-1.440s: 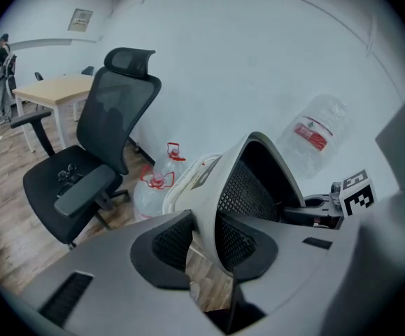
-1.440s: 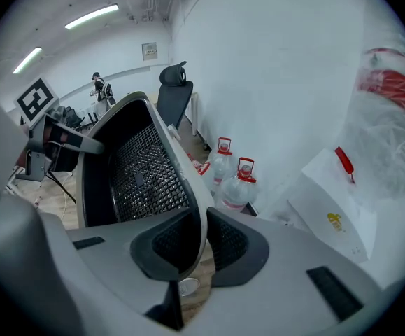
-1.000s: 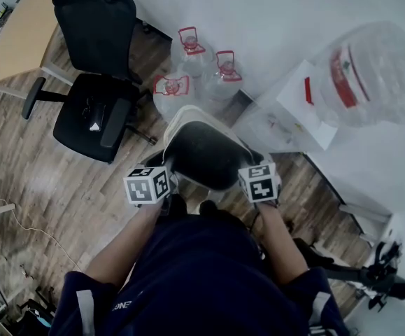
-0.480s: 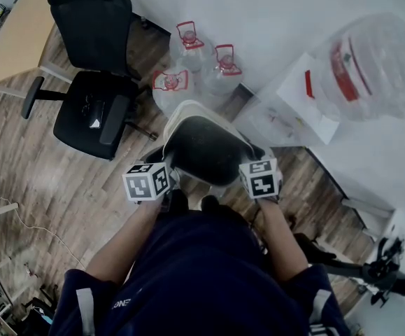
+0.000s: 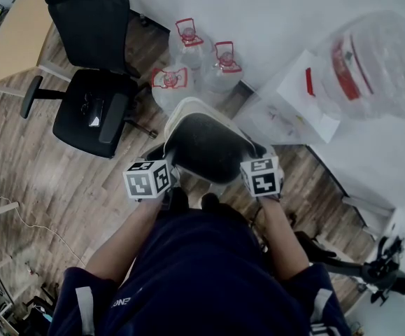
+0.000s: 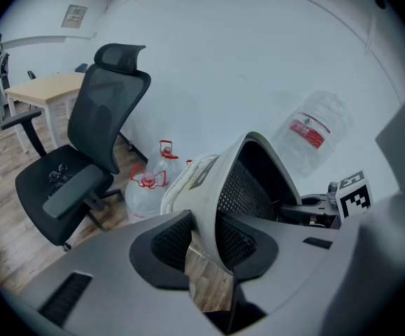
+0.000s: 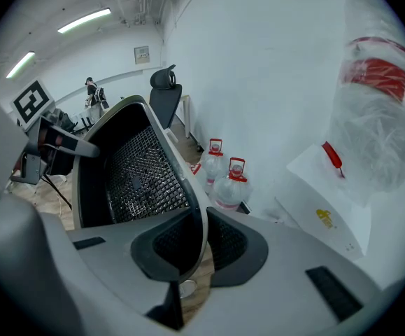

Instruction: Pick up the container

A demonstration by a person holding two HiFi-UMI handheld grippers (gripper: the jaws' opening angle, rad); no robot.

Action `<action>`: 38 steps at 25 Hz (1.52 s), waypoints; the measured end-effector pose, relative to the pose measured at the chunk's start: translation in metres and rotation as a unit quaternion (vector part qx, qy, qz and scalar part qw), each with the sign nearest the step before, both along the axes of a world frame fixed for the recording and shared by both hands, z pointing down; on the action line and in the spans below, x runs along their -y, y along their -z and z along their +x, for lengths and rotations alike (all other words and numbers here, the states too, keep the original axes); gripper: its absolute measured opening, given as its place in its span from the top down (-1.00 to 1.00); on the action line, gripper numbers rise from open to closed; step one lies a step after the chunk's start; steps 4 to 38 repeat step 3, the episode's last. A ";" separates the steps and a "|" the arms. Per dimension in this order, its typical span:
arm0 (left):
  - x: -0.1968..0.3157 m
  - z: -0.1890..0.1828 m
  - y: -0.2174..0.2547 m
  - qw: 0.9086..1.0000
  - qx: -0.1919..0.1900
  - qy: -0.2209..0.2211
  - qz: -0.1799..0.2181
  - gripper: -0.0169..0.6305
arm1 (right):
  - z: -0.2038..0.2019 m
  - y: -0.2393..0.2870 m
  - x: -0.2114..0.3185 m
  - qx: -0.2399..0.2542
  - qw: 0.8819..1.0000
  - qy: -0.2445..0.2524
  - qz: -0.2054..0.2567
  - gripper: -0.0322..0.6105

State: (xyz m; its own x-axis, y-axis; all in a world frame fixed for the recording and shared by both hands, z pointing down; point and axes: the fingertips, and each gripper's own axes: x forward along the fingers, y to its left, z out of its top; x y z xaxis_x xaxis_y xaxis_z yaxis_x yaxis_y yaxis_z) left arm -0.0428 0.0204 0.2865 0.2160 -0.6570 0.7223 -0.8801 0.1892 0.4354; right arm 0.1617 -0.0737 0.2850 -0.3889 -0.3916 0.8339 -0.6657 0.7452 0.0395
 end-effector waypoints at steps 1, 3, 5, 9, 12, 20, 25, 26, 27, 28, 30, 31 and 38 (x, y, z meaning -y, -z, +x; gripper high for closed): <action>0.001 0.000 0.000 1.000 0.000 -0.001 0.000 0.59 | 0.000 0.000 0.001 0.000 1.000 0.000 0.000 0.72; 0.002 -0.001 0.000 1.000 0.001 -0.002 0.001 0.59 | 0.000 0.000 0.002 -0.001 1.000 0.000 0.001 0.72; 0.002 -0.001 0.000 1.000 0.001 -0.002 0.001 0.59 | 0.000 0.000 0.002 -0.001 1.000 0.000 0.001 0.72; 0.002 -0.001 0.000 1.000 0.001 -0.002 0.001 0.59 | 0.000 0.000 0.002 -0.001 1.000 0.000 0.001 0.72; 0.002 -0.001 0.000 1.000 0.001 -0.002 0.001 0.59 | 0.000 0.000 0.002 -0.001 1.000 0.000 0.001 0.72; 0.002 -0.001 0.000 1.000 0.001 -0.002 0.001 0.59 | 0.000 0.000 0.002 -0.001 1.000 0.000 0.001 0.72; 0.002 -0.001 0.000 1.000 0.001 -0.002 0.001 0.59 | 0.000 0.000 0.002 -0.001 1.000 0.000 0.001 0.72; 0.002 -0.001 0.000 1.000 0.001 -0.002 0.001 0.59 | 0.000 0.000 0.002 -0.001 1.000 0.000 0.001 0.72; 0.002 -0.001 0.000 1.000 0.001 -0.002 0.001 0.59 | 0.000 0.000 0.002 -0.001 1.000 0.000 0.001 0.72; 0.002 -0.001 0.000 1.000 0.001 -0.002 0.001 0.59 | 0.000 0.000 0.002 -0.001 1.000 0.000 0.001 0.72; 0.002 -0.001 0.000 1.000 0.001 -0.002 0.001 0.59 | 0.000 0.000 0.002 -0.001 1.000 0.000 0.001 0.72; 0.002 -0.001 0.000 1.000 0.001 -0.002 0.001 0.59 | 0.000 0.000 0.002 -0.001 1.000 0.000 0.001 0.72; 0.002 -0.001 0.000 1.000 0.001 -0.002 0.001 0.59 | 0.000 0.000 0.002 -0.001 1.000 0.000 0.001 0.72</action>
